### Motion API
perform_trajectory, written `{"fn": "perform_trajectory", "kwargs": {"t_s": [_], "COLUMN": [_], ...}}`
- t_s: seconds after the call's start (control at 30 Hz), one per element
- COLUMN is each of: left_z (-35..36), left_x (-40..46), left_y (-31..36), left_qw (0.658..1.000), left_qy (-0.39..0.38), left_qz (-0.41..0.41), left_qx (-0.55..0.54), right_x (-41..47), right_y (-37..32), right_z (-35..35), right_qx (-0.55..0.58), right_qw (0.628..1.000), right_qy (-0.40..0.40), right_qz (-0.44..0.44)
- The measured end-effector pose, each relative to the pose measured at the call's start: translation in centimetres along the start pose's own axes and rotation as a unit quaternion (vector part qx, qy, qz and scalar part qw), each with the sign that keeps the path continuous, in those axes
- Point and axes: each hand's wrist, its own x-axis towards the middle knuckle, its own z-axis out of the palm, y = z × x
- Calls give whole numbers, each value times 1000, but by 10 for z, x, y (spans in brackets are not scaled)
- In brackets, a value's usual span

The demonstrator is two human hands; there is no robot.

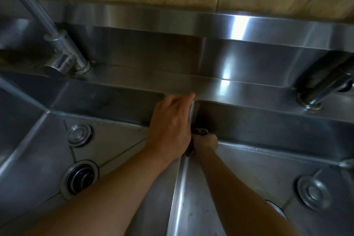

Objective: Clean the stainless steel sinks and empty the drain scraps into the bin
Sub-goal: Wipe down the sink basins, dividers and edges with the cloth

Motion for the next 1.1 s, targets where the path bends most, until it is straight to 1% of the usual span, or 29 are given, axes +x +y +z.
{"fn": "perform_trajectory", "kwargs": {"t_s": [0.07,0.17,0.23,0.3,0.33,0.37,0.47,0.53,0.6,0.67,0.73,0.8,0.9,0.97,1.03,1.1], "left_z": [-2,-5,-7,-8,-8,-8,-4,-2,-1,-1,-3,-5,-6,-9,-10,-10], "left_x": [-2,-2,-2,-2,-1,1,0,0,1,2,0,-3,-3,-2,-3,-2], "left_y": [-2,0,5,9,9,10,10,8,3,-1,-1,1,5,8,11,13], "left_qw": [1000,1000,1000,1000,1000,1000,1000,1000,1000,1000,1000,1000,999,999,999,999], "left_qy": [-8,-10,-9,-2,3,4,-1,-6,-3,0,6,6,-9,-18,-17,-9], "left_qz": [1,3,-3,-1,5,10,6,2,5,10,14,15,11,10,6,9], "left_qx": [13,27,25,21,18,16,11,16,17,11,12,26,41,35,31,31], "right_x": [-13,-31,-36,-32,-30,-26,-14,-3,6,6,2,-6,-18,-24,-23,-12], "right_y": [-13,-31,-40,-44,-44,-41,-21,-9,-3,-2,-3,-11,-30,-41,-44,-32], "right_z": [-14,-42,-61,-71,-71,-69,-54,-46,-40,-37,-45,-60,-94,-112,-117,-110], "right_qx": [44,148,173,179,178,168,135,100,53,23,37,83,194,225,230,201], "right_qw": [997,981,971,966,967,971,983,988,993,994,992,988,967,954,950,956], "right_qy": [51,88,121,137,138,135,126,117,106,101,116,130,137,141,153,176], "right_qz": [-25,-86,-113,-128,-121,-103,-13,18,28,21,12,-10,-96,-138,-149,-120]}}
